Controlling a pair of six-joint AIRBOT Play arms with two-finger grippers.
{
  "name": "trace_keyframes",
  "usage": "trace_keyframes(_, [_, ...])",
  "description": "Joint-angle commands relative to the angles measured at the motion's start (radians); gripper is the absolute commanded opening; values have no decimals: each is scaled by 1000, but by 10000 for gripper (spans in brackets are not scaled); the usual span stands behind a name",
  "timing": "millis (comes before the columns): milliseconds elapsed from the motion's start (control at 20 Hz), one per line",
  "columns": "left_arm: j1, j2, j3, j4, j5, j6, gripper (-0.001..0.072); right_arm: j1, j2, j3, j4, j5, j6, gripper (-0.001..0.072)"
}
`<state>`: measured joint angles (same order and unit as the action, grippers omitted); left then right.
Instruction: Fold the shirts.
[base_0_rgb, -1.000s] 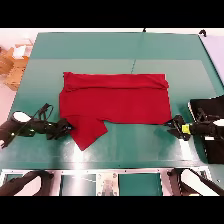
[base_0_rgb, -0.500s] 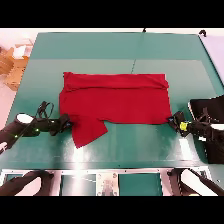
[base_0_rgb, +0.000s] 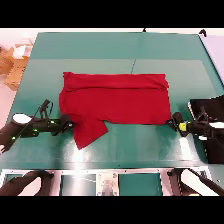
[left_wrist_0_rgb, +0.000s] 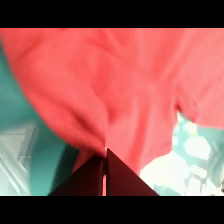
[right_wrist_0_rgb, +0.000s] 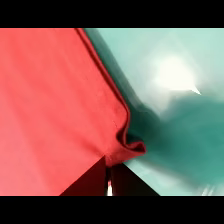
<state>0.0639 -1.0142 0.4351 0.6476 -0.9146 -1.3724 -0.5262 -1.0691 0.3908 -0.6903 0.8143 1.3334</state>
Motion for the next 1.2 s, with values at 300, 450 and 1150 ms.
trace_keyframes(300, [-1,396,2,301,-335,-286,18,-199,228,55,-320,322,145,18])
trace_keyframes(450, [-1,422,50,304,-358,-325,18,-198,292,104,-335,364,191,18])
trace_keyframes(1150, [-1,-316,813,256,-216,-176,18,146,-341,770,-76,160,204,19])
